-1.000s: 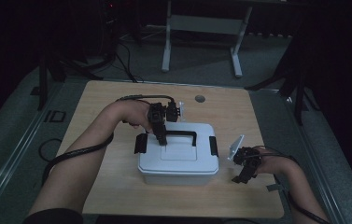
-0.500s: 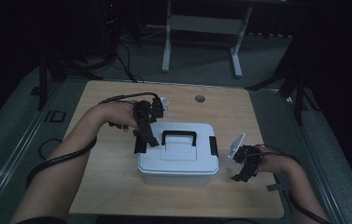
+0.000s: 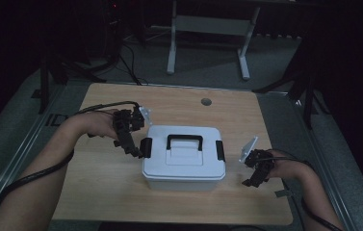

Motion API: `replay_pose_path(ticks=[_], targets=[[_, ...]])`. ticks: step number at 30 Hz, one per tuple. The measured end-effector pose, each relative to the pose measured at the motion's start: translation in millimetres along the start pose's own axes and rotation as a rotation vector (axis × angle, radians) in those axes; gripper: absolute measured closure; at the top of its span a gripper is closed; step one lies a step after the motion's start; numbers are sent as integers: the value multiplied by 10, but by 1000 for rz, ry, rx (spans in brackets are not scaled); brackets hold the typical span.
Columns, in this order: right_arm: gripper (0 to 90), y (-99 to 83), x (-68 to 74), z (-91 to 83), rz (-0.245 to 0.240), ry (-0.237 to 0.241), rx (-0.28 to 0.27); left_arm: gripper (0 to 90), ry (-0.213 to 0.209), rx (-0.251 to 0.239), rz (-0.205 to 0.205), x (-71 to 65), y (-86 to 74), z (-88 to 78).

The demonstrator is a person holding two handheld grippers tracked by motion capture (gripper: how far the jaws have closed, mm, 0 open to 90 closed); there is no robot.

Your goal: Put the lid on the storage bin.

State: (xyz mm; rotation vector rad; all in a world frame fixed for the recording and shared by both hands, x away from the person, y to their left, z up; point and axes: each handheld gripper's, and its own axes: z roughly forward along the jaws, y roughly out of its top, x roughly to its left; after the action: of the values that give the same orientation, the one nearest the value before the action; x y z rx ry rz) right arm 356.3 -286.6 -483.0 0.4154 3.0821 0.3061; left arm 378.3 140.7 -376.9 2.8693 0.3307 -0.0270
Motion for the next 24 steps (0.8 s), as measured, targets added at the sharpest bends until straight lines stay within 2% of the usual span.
replay_pose_path(ticks=[1,3,5,7,11,16,21,24], targets=[[174,-5,-2,-3,4,-1,0,24,-5,-4,-4,-2,-31,10],[174,-14,-5,-6,2,-5,1,24,13,-2,-13,5,-89,22],[174,-21,-9,-2,6,-6,2,24,2,-13,-38,24,-154,30],[174,-30,-8,3,7,-5,4,24,-1,-18,-42,26,-217,30],[174,-53,-7,10,12,-2,4,24,0,-7,-61,24,-351,36],[174,-87,-13,10,22,-4,0,24,-19,11,-114,33,-527,96],[174,-100,-12,2,26,-6,-2,24,-9,23,-131,41,-693,193],[175,-109,-14,-5,29,-7,-7,24,-18,18,-123,37,-776,261]])
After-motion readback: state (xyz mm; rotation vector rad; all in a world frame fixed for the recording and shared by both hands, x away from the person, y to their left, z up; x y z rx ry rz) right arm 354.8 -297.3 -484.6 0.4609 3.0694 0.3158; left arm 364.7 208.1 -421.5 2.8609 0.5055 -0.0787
